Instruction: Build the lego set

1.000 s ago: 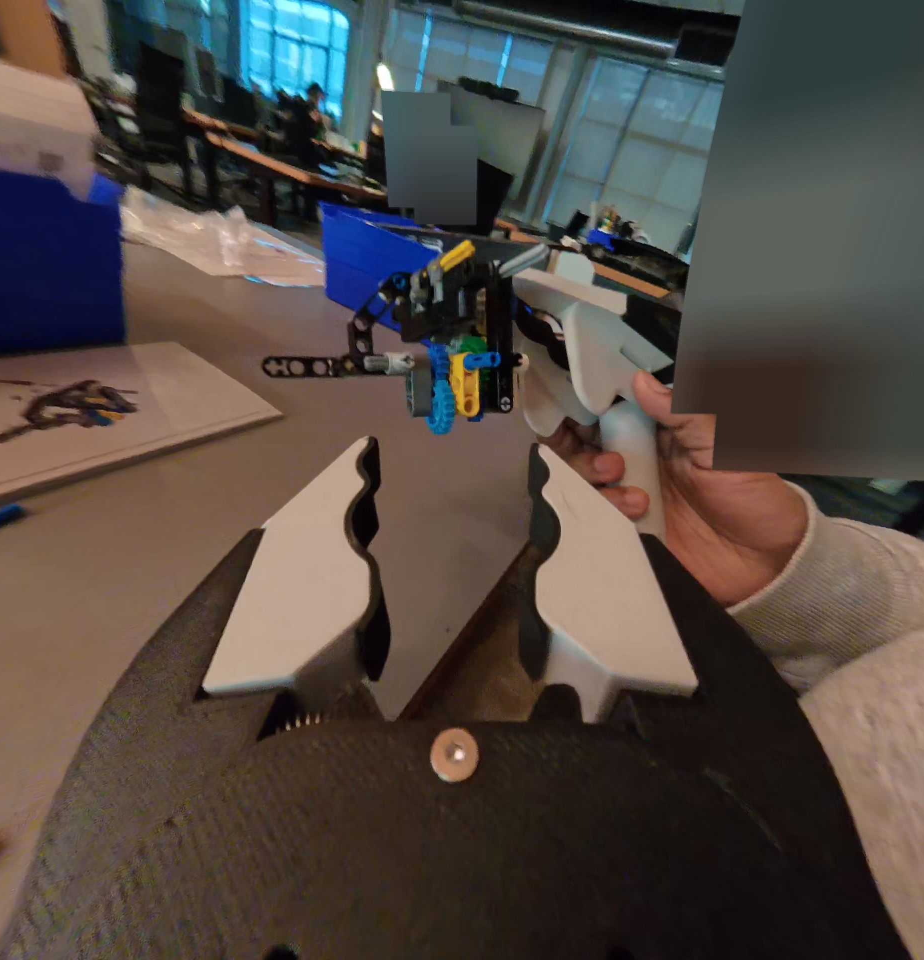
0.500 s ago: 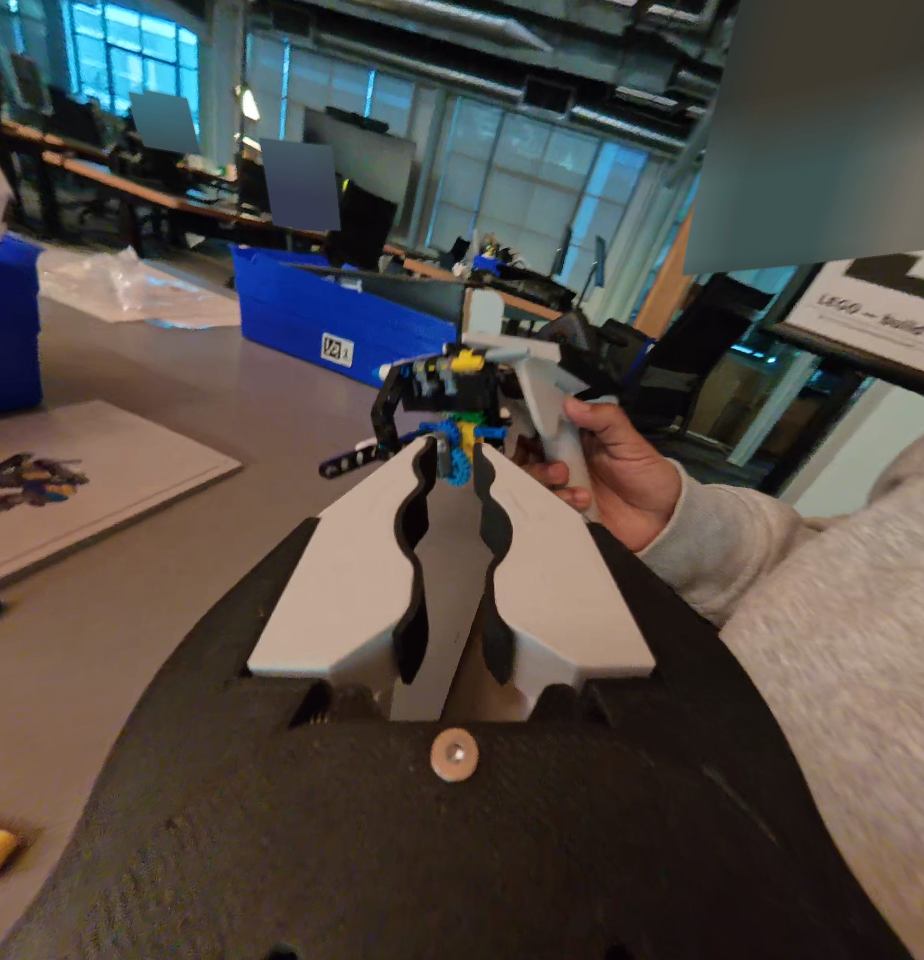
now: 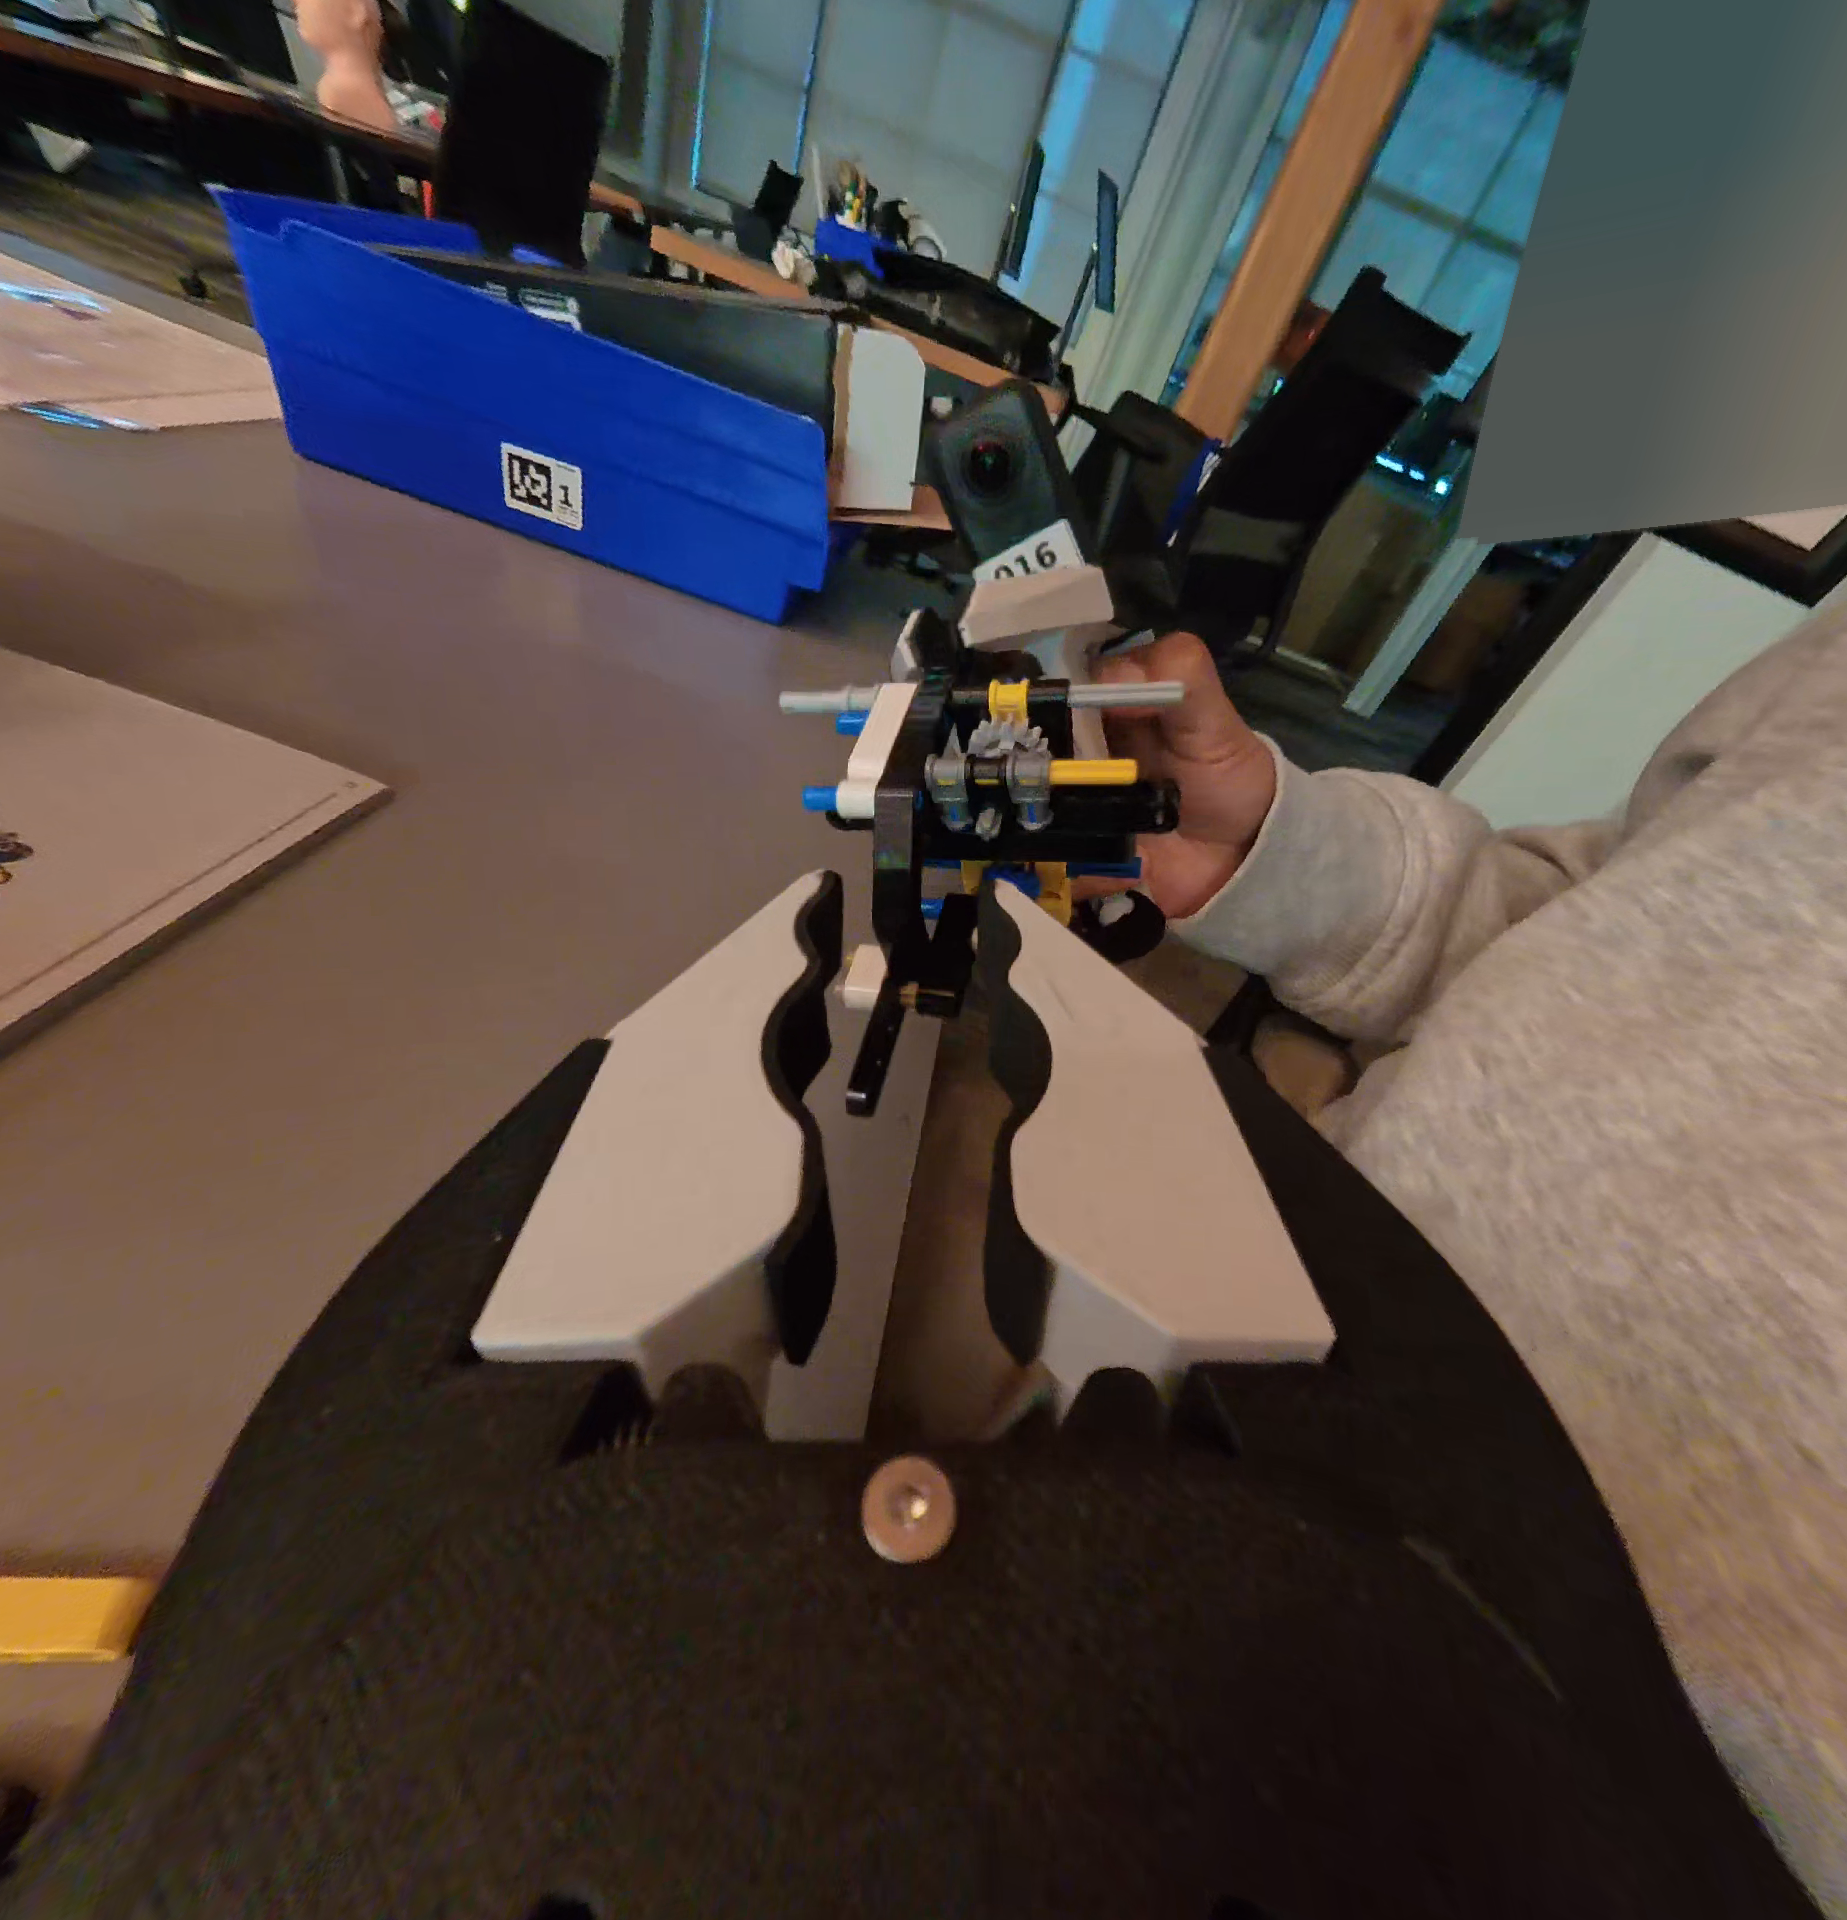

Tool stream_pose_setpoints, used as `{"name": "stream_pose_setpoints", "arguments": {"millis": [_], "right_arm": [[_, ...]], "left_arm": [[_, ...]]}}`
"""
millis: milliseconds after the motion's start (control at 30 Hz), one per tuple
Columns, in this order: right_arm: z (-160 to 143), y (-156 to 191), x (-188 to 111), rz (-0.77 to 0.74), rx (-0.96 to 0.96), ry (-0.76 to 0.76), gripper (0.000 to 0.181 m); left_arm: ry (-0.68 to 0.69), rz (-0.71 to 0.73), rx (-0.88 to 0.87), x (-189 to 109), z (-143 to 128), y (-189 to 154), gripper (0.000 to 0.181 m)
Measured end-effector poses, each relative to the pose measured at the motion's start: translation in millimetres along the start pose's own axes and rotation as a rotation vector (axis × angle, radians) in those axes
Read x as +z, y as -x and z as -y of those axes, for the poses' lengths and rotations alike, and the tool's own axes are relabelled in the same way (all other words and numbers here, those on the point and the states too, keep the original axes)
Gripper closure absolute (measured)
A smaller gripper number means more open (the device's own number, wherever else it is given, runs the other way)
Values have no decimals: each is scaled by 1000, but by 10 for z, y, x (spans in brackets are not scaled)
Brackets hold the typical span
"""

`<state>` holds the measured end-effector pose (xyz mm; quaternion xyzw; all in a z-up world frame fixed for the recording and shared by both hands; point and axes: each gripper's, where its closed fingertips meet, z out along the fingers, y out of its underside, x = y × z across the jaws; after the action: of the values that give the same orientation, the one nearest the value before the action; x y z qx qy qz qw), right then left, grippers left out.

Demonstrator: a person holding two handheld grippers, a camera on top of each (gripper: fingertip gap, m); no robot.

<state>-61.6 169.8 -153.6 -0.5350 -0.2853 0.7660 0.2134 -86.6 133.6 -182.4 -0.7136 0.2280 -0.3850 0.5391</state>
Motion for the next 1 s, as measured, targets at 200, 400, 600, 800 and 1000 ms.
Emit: {"name": "stream_pose_setpoints", "arguments": {"millis": [200, 400, 600, 800, 1000], "right_arm": [[-88, 14, 47, 11, 1, 46, 176], [-98, -6, 60, -9, -15, 49, 175], [-123, -164, 54, -86, 5, 49, 180], [-144, -314, 25, -203, -47, 77, 170], [-119, -305, 18, -204, -46, 63, 169]], "left_arm": [[30, -10, -2, 44, -64, -21, 169], [41, -22, -27, 40, -64, -3, 174], [57, 79, 11, 10, -65, 148, 177], [120, 172, 21, 2, -161, 297, 177], [173, 225, -34, -62, -226, 432, 176]]}}
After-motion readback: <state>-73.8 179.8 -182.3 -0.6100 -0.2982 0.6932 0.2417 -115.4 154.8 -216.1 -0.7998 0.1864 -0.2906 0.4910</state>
